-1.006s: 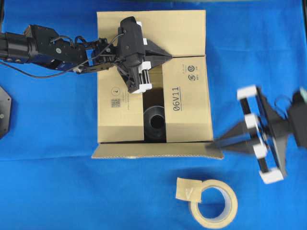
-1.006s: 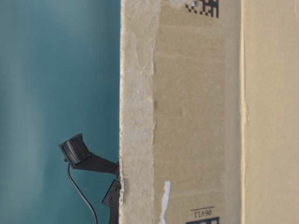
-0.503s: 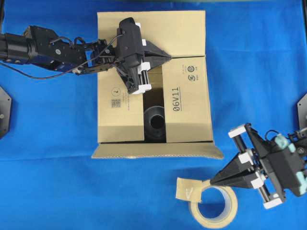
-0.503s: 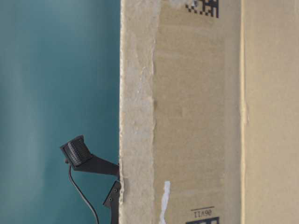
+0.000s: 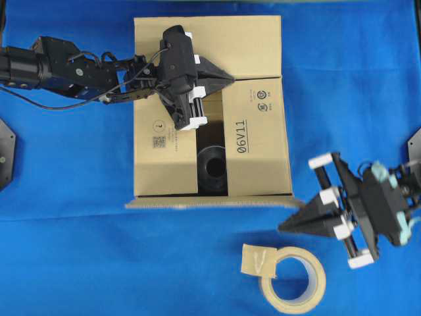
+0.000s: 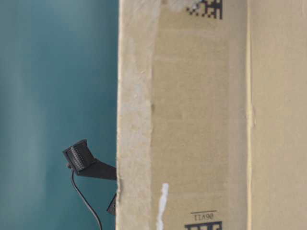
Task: Close the cardboard box.
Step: 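Push the front flap up and over with the right gripper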
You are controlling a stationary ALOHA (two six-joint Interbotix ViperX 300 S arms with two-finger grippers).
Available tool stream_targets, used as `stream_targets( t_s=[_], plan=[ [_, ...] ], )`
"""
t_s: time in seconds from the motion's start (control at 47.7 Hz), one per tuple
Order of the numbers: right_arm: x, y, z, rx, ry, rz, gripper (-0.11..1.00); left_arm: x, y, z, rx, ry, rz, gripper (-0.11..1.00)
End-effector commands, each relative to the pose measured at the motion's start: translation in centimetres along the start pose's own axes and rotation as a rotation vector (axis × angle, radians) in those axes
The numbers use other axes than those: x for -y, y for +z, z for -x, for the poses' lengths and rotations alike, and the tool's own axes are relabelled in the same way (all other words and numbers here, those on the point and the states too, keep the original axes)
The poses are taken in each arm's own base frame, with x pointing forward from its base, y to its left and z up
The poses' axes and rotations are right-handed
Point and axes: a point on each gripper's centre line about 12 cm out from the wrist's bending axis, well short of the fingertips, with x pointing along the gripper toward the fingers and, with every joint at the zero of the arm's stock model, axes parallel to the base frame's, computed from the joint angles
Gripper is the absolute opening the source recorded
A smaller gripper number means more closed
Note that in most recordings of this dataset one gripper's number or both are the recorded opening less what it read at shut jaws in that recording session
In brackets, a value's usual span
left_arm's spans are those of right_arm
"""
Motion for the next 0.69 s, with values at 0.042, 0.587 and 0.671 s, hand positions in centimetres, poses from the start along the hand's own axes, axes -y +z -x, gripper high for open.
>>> stream_targets(
  t_s=[0.042, 0.587, 0.671],
  plan=[
    [1.9, 1.4, 0.6, 0.054, -0.06, -0.026, 0.0, 0.0, 0.7, 0.3, 0.02, 0.0, 0.0, 0.01],
    [7.9, -0.8, 0.3, -0.07, -0.249, -0.13, 0.0, 0.1, 0.8, 0.3, 0.022, -0.001, 0.004, 0.01],
    [8.4, -1.7, -0.1, -0.106, -0.262, -0.145, 0.0, 0.1, 0.8, 0.3, 0.022, -0.001, 0.006, 0.01]
  ],
)
